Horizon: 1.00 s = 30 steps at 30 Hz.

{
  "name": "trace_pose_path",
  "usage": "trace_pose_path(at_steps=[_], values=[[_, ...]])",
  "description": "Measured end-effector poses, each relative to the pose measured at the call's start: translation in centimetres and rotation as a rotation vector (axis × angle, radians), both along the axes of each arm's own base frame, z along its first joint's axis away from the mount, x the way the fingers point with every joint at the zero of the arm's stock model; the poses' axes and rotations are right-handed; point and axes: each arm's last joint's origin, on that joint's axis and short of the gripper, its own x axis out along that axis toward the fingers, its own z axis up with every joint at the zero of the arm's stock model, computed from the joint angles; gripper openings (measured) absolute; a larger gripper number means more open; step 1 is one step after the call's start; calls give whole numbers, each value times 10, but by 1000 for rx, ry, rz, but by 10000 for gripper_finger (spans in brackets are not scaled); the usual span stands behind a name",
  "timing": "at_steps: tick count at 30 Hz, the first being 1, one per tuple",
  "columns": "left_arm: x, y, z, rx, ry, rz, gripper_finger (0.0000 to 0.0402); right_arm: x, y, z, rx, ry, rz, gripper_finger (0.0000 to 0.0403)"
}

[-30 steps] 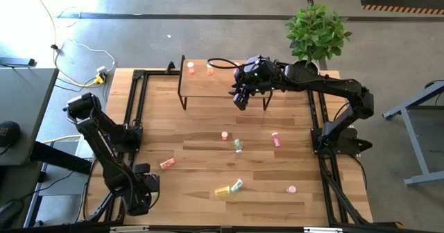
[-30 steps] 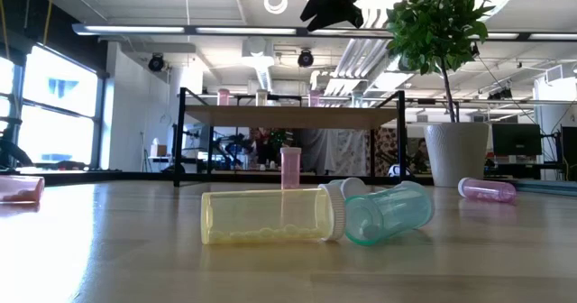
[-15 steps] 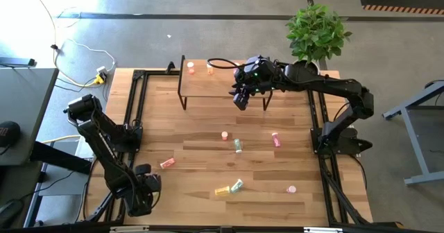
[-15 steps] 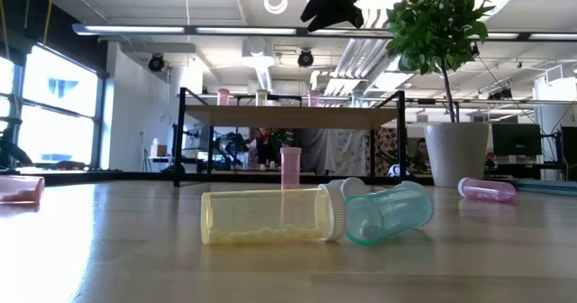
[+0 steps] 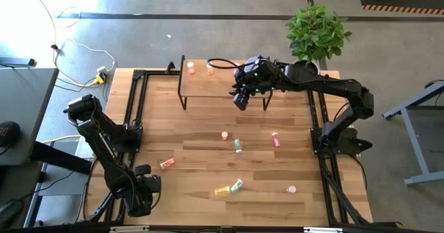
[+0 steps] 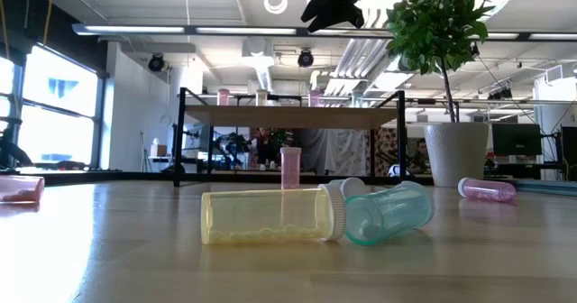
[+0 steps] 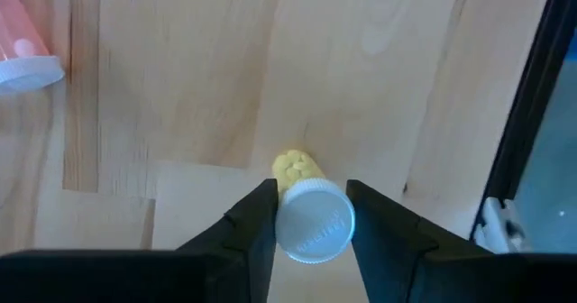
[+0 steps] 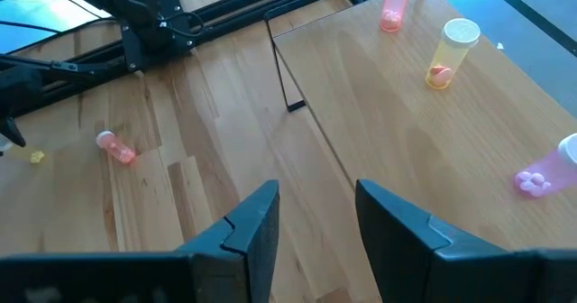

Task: Pick and place medicine bottles onto shelf by color
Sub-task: Put the left yellow pill bottle on the shelf aligned with the other yellow pill bottle

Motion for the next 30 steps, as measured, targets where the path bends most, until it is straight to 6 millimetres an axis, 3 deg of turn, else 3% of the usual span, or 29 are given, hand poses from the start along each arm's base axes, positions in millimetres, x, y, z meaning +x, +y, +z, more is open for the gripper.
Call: trace_pose_path(at_steps=[5, 11, 20, 30], values=[[15, 5, 15, -22, -32, -1, 116, 0, 0, 0, 0, 0, 0, 140], [43, 32, 44, 12, -58, 0, 113, 0, 0, 0, 0, 0, 0, 140], [83, 99, 87, 130, -107, -31, 114, -1, -2, 0, -42, 13, -53, 140], [109, 179, 125, 242, -154, -100, 114, -5, -19, 0, -91, 26, -158, 140]])
